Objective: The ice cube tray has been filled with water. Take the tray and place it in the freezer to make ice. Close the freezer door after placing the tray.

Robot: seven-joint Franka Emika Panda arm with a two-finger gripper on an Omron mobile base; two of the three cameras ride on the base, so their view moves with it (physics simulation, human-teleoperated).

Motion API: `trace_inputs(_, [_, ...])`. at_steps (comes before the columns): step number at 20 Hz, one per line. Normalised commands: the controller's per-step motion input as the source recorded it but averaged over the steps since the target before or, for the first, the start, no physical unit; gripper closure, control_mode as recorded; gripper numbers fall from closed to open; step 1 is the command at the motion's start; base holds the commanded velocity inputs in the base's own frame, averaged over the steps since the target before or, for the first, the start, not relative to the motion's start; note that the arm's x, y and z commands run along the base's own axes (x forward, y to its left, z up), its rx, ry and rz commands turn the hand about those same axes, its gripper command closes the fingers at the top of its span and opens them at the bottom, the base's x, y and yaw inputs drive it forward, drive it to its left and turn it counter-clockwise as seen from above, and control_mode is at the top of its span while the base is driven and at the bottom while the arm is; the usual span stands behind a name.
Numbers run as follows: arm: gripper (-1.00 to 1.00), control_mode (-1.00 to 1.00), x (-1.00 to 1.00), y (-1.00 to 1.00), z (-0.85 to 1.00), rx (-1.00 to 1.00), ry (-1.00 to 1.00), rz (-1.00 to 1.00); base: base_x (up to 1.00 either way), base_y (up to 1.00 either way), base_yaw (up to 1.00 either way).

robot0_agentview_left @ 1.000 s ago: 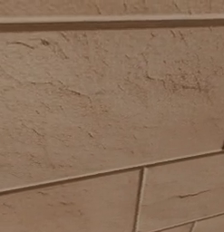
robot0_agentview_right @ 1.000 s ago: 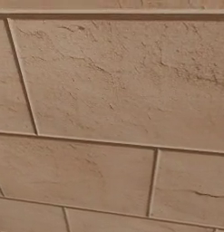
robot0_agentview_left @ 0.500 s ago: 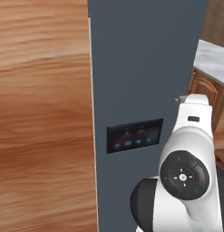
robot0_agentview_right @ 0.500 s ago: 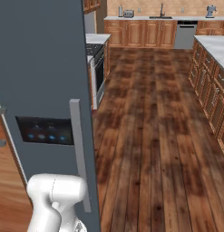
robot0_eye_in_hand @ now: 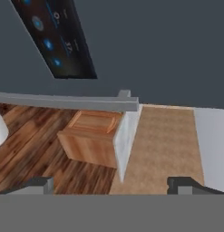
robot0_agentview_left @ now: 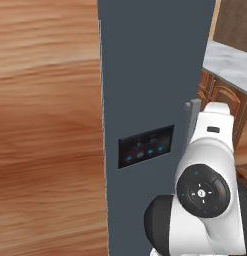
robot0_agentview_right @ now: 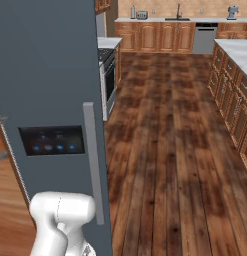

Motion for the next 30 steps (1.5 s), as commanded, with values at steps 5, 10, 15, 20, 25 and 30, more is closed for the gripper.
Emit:
trace_inputs(5, [-1.0, -1.0, 0.22, -0.06, 0.0, 0.31, -0.23, 0.1, 0.0, 0.0, 0.0])
trace_inputs(10, [-1.0, -1.0, 0.04, -0.21, 0.2, 0.6, -0.07, 0.11, 0.0, 0.0, 0.0])
trace_inputs(15, [-1.0, -1.0, 0.0, -0.08, 0.29, 0.57, 0.11, 0.08, 0.0, 0.0, 0.0])
trace_inputs(20, [-1.0, -1.0, 0.02, -0.1, 0.04, 0.49, 0.04, 0.22, 0.0, 0.0, 0.0])
trace_inputs(25, [-1.0, -1.0, 0.28, 0.0, -0.05, 0.33, -0.01, 0.31, 0.0, 0.0, 0.0])
trace_inputs(30, [-1.0, -1.0, 0.45, 0.02, -0.19, 0.23, -0.07, 0.16, 0.0, 0.0, 0.0])
